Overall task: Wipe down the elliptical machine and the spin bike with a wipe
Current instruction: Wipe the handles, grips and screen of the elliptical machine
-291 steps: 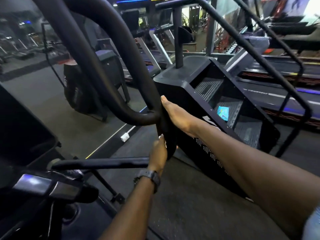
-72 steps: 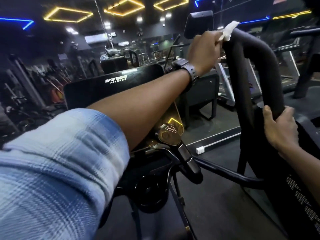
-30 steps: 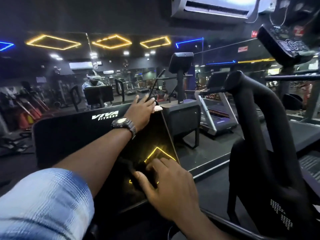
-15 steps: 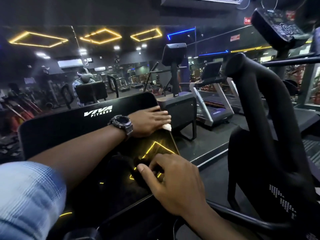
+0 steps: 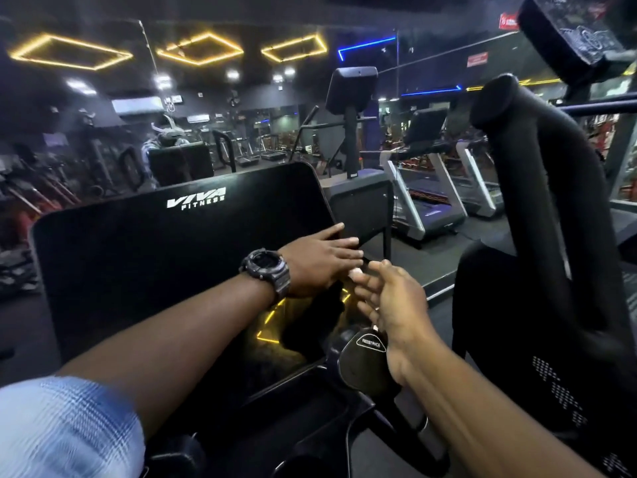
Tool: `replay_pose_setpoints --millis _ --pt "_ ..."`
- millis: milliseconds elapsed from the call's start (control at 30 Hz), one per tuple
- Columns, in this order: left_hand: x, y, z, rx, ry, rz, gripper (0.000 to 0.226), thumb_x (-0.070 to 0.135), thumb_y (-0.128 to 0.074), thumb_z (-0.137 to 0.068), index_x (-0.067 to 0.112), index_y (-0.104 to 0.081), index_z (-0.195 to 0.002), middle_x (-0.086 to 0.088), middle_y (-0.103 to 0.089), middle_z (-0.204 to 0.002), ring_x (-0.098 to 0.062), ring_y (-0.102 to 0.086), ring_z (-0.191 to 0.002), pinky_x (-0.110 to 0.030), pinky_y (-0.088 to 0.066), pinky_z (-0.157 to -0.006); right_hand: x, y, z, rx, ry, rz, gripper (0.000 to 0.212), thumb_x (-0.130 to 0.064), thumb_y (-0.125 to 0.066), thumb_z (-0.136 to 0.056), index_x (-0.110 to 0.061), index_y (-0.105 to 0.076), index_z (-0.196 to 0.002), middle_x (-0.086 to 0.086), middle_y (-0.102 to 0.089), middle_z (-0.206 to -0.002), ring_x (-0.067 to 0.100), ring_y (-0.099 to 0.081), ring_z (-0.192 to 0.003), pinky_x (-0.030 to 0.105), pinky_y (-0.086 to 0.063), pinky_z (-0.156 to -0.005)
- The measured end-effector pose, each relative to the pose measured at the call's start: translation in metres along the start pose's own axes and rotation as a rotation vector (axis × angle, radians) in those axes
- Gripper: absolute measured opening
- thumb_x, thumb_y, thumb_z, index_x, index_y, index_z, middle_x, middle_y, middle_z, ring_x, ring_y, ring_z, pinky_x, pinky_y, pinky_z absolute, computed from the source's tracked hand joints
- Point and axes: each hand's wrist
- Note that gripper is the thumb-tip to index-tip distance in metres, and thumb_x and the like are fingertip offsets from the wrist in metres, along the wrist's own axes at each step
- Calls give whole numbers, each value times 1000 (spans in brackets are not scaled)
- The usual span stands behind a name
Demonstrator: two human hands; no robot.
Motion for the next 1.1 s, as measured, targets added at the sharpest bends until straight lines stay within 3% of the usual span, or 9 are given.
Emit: replay_pose_setpoints --millis 100,200,267,367,467,733,800,933,1100 --pt "-6 3 0 9 22 -64 50 30 -34 -99 27 -28 -149 9 -26 -155 -10 -11 -147 -45 6 -119 2 6 -5 18 -119 -55 27 -20 -42 -104 -14 -60 -123 7 -73 -110 19 -62 -110 40 -48 -99" --pt "-35 15 5 95 351 -96 51 27 -30 -99 23 -24 -150 5 -20 -158 -12 -11 -147 -48 3 -119 8 16 -23 4 -134 -5 28 -15 -45 -99 -9 -63 -119 9 -71 -104 12 -59 -83 23 -47 -74" --pt "-41 19 10 112 456 -84 52 31 -25 -101 21 -19 -152 3 -15 -160 -15 -7 -148 -52 1 -118 15 21 -42 45 -38 112 31 -7 -46 -95 11 -59 -118 31 -63 -115 20 -53 -74 26 -43 -63" --pt "-12 3 24 80 178 -97 53 37 -26 -101 23 -19 -152 4 -13 -160 -18 -2 -148 -53 0 -118 37 19 -66 7 -53 237 27 -5 -47 -91 14 -61 -104 37 -62 -106 47 -60 -103 56 -47 -91" --pt "16 -8 50 51 -117 -123 53 32 -33 -95 27 -32 -147 2 -24 -157 -25 -11 -148 -53 -9 -118 65 18 -84 -68 -84 215 28 -6 -49 -93 -7 -73 -80 10 -69 -87 31 -65 -91 45 -52 -84" --pt "5 12 14 304 154 125 35 14 -81 -72 25 -74 -105 1 -71 -109 -22 -65 -102 -33 -52 -86 74 32 -79 -205 -120 -12 28 -19 -49 -101 -15 -75 -110 7 -75 -108 27 -67 -110 49 -47 -105" --pt "21 7 5 312 83 226 30 9 -77 -73 20 -75 -101 3 -72 -107 -20 -68 -102 -33 -52 -88 72 39 -80 -230 -168 -44 31 -21 -46 -103 -11 -73 -113 7 -76 -101 25 -68 -102 43 -49 -99" --pt "59 -11 -1 148 -391 233 35 5 -84 -63 15 -76 -96 3 -73 -104 -17 -68 -101 -39 -51 -94 70 53 -89 -255 -276 -155 44 -36 -35 -106 -8 -67 -115 6 -72 -86 15 -66 -73 29 -52 -70" --pt "50 -7 -10 60 -143 259 38 13 -61 -89 23 -62 -125 8 -56 -136 -14 -47 -130 -36 -33 -114 78 57 -94 -272 -302 -219 64 -54 -27 -104 -6 -66 -120 13 -71 -99 21 -67 -85 37 -54 -80"
Point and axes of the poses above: each hand's wrist, its own z-axis away from the middle knuckle, its own y-axis out of the back of the hand, x = y × z
